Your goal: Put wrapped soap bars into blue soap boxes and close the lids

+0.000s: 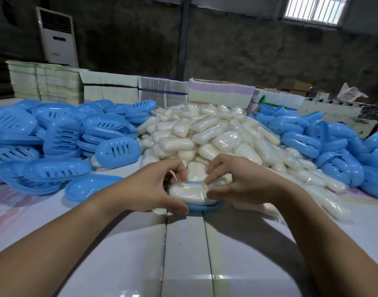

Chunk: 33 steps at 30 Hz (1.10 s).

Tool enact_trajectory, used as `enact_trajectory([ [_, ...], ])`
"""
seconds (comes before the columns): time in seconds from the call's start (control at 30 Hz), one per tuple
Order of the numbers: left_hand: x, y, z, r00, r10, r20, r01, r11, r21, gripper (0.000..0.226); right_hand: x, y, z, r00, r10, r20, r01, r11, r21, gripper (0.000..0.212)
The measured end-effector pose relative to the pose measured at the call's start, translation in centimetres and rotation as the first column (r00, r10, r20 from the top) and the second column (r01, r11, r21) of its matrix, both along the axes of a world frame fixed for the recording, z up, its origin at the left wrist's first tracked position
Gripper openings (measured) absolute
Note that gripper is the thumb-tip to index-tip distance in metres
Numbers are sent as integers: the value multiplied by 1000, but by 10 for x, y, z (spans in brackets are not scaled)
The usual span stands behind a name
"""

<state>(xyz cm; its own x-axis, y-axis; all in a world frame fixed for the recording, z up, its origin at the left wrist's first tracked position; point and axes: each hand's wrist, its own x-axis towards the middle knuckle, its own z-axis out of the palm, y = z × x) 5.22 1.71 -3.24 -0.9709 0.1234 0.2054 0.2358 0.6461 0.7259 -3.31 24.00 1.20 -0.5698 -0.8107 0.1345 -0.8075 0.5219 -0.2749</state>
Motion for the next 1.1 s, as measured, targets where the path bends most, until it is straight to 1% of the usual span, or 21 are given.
enact_trajectory([
  [0.07,-1,0,0,1000,3,-5,-3,1000,-5,52,-7,3,0,998,-46,45,53,984,-172,17],
  [0.1,-1,0,0,1000,3,-5,-3,1000,-3,54,-14,6,1,994,-90,57,103,952,-290,14],
  [0.17,-1,-1,0,1000,-5,-4,5,1000,1,55,-36,14,2,968,-248,41,234,828,-509,10],
  [0.2,-1,-1,0,1000,-14,-7,14,1000,-2,55,-49,21,3,936,-351,23,297,754,-585,12],
  [0.27,-3,-2,0,999,-31,-19,30,999,-17,56,-79,44,4,825,-565,1,428,624,-654,23],
  [0.33,-4,-4,0,999,-41,-23,40,999,-37,58,-110,74,4,681,-732,-13,570,542,-617,36],
  [0.4,-5,-4,0,999,-43,-12,42,998,-47,61,-136,101,5,544,-839,-16,728,482,-488,52],
  [0.43,-6,-5,-1,999,-48,-11,48,998,-51,61,-147,109,7,495,-869,-7,782,449,-433,59],
  [0.47,-8,-5,-2,999,-51,-11,51,997,-51,61,-156,113,9,471,-882,4,811,430,-397,65],
  [0.53,-10,-6,-4,998,-56,-13,56,997,-51,62,-171,114,12,459,-888,33,846,426,-321,70],
  [0.57,-11,-7,-5,998,-59,-19,58,997,-54,63,-177,114,12,455,-889,44,866,430,-257,69],
  [0.63,-12,-10,-7,998,-58,-26,56,997,-53,67,-185,114,5,450,-893,27,886,443,-136,64],
  [0.67,-12,-11,-8,998,-55,-21,54,997,-50,70,-188,115,1,447,-895,0,888,443,-123,60],
  [0.8,-13,-15,-12,998,-62,-32,60,996,-59,78,-191,125,-4,364,-918,-161,878,395,-270,51],
  [0.83,-14,-15,-13,998,-58,-39,56,997,-55,80,-192,129,-5,354,-921,-162,878,387,-282,50],
  [0.87,-14,-15,-14,998,-52,-39,50,997,-53,82,-194,133,-7,355,-926,-126,880,376,-290,48],
  [0.93,-15,-16,-14,998,-52,-33,50,997,-58,85,-195,140,-12,370,-929,-16,884,358,-300,42],
  [0.97,-14,-16,-14,998,-53,-30,51,997,-62,86,-195,142,-14,386,-922,-2,879,368,-303,40],
  [1.03,-12,-16,-14,998,-57,-23,56,997,-61,90,-195,140,-14,436,-899,-44,847,426,-319,38],
  [1.1,-11,-17,-15,999,-48,-21,46,997,-62,97,-192,133,-11,465,-884,-38,816,445,-369,37],
])
